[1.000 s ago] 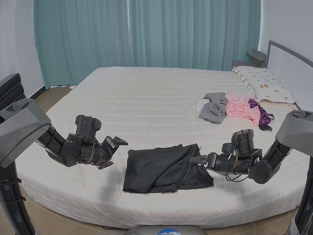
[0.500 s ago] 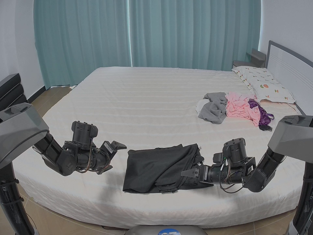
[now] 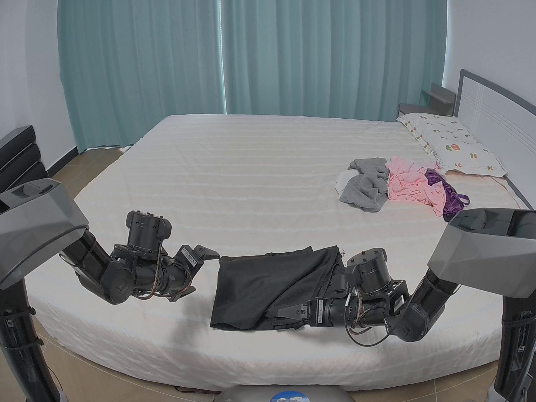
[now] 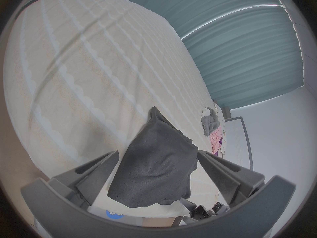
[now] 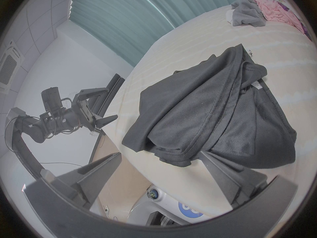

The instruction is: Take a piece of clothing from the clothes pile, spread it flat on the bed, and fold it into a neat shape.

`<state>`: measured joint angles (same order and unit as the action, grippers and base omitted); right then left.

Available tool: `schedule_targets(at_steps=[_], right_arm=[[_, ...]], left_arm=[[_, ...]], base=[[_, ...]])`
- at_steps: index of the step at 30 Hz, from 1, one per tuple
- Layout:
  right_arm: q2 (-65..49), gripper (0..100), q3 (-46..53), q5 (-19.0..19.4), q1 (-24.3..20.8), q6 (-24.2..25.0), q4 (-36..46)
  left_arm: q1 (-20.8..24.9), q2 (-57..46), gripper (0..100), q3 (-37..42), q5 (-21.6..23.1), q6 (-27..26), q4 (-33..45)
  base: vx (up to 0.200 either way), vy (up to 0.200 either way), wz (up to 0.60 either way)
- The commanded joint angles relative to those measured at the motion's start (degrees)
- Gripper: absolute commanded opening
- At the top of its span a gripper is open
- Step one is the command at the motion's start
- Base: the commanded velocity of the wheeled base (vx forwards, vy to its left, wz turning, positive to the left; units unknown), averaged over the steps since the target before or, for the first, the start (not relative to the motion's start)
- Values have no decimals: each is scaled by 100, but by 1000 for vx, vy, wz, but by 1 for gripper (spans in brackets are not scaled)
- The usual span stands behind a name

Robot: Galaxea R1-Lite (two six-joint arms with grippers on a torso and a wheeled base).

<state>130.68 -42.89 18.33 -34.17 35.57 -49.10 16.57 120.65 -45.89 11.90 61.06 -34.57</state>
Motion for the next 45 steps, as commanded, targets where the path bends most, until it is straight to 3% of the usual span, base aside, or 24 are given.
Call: schedule_targets(at_steps=[1, 14, 15, 28, 39, 45], right_arm=[[186, 100, -80, -5, -37, 20, 6], [414, 100, -449, -251, -72, 29, 296], [397, 0, -431, -260, -72, 38, 287], [-219, 0, 149, -260, 68, 20, 340], [-746, 0, 351, -190, 772, -42, 358], [-869, 0, 580, -190, 877, -455, 384]], left_arm=[[4, 38, 100, 1, -3, 2, -6], [4, 55, 100, 1, -3, 2, -6], [4, 55, 100, 1, -3, 2, -6], [4, 46, 100, 1, -38, 2, -6], [4, 46, 100, 1, -38, 2, -6], [4, 46, 100, 1, -47, 2, -6]], base=[[0, 0, 0], [0, 0, 0], [0, 0, 0], [0, 0, 0], [0, 0, 0], [0, 0, 0]])
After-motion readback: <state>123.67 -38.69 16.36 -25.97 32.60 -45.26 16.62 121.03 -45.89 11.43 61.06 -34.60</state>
